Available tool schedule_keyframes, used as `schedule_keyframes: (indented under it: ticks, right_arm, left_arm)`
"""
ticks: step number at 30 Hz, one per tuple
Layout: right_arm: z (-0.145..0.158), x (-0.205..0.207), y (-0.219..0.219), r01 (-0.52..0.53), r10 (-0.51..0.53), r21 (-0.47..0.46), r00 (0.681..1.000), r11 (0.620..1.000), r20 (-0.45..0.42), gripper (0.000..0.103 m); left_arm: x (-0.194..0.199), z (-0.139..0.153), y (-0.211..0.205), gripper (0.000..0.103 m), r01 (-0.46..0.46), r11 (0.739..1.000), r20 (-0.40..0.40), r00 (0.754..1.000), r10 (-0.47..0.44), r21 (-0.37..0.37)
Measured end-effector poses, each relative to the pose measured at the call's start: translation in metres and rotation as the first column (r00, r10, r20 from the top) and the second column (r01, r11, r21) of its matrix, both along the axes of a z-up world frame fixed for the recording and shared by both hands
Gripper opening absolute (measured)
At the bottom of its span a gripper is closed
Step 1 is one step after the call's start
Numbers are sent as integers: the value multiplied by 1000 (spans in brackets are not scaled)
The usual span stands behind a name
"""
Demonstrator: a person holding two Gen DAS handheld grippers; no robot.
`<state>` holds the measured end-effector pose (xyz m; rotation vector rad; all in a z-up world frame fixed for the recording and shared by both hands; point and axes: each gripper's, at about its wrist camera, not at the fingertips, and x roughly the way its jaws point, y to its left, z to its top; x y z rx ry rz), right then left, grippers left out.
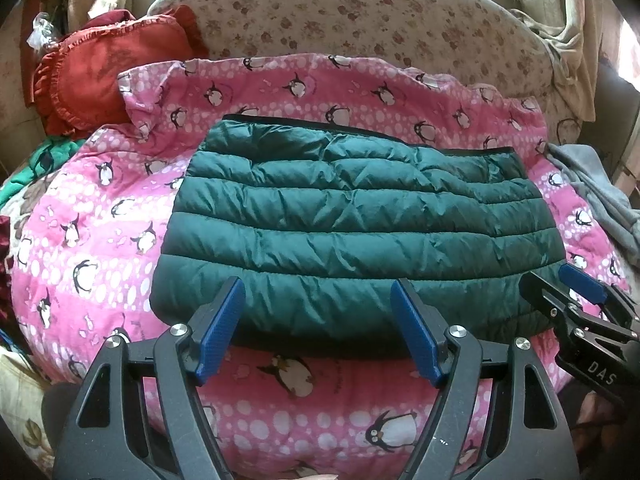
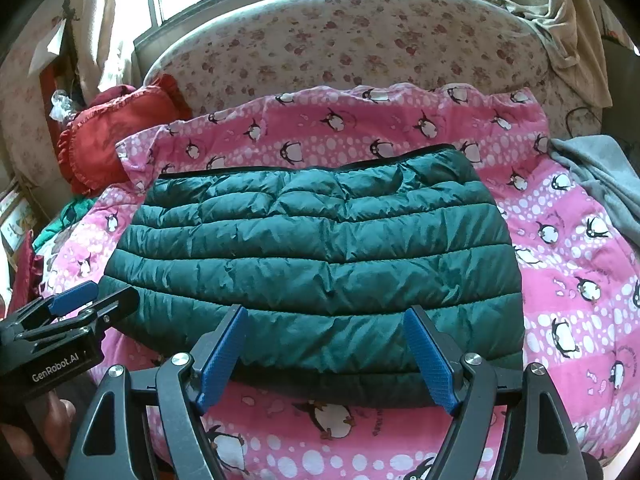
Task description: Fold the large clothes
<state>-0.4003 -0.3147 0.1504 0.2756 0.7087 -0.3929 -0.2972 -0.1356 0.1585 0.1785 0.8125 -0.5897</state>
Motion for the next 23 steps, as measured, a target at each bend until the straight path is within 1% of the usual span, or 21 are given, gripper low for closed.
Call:
schedule_keyframes:
  ticks: [14, 23]
  right_arm:
    - [0, 1, 0, 0, 0, -2, 1000, 1000, -6, 78]
    - [-3, 2, -4, 2, -2, 0, 1000, 1000, -15, 78]
  left_arm:
    - [-3, 0, -4, 76, 24, 1000, -6, 1000, -24, 5]
    - [-1, -3, -4, 76, 34, 999, -20, 999, -34, -10]
